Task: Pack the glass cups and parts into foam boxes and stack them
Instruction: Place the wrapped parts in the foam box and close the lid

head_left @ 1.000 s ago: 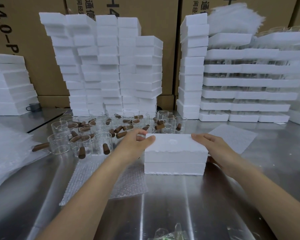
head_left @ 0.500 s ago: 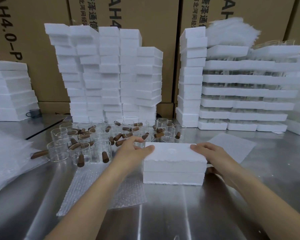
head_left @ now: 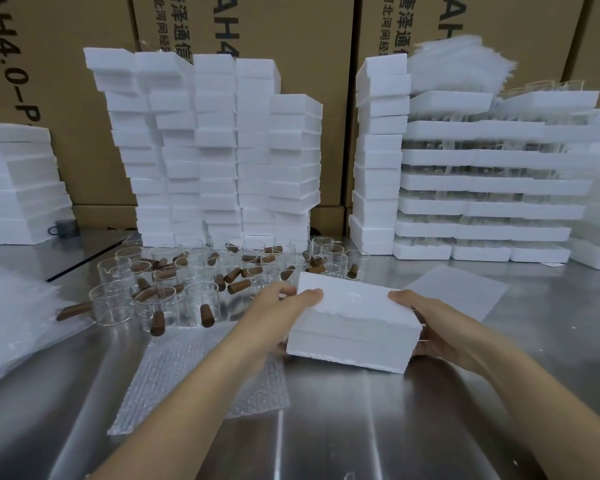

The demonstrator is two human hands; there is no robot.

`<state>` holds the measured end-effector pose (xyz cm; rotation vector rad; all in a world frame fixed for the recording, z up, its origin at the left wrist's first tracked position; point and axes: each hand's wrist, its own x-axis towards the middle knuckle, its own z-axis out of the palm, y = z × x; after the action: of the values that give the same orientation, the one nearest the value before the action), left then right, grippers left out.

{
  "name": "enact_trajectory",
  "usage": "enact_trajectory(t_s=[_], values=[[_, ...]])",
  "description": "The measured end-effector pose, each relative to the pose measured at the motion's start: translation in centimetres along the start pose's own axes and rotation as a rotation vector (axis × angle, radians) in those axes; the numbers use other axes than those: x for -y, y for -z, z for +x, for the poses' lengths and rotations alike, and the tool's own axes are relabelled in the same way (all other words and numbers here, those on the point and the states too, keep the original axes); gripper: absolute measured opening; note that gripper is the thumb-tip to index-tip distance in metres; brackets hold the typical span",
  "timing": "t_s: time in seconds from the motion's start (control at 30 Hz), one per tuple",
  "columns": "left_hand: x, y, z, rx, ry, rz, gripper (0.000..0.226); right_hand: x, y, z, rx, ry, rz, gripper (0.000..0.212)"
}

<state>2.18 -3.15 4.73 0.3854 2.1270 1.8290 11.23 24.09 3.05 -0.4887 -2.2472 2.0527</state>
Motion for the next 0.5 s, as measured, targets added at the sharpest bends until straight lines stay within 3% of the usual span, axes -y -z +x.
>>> enact_trajectory(t_s=[0.13, 0.27, 0.37, 0.5], values=[[0.1, -0.3, -0.1, -0.043, 0.016, -0.161, 0.040, 0.2, -0.1, -0.3, -0.023, 0.043, -0.066, 0.045], [-0.4, 0.3, -0.1, -0.088, 0.013, -0.302, 0.027, 1.6, -0.6, -0.7, -0.155, 0.314, -0.096, 0.052], [-0.8, 0.7, 0.1, -0.106, 0.007, -0.387, 0.030, 2.7, -0.9, -1.6, -0.080, 0.448, -0.115, 0.058], [-0.7, 1.0, 0.4, -0.153, 0.005, -0.420, 0.019, 3.2, -1.7, -3.0, 0.051, 0.475, -0.206, 0.072]])
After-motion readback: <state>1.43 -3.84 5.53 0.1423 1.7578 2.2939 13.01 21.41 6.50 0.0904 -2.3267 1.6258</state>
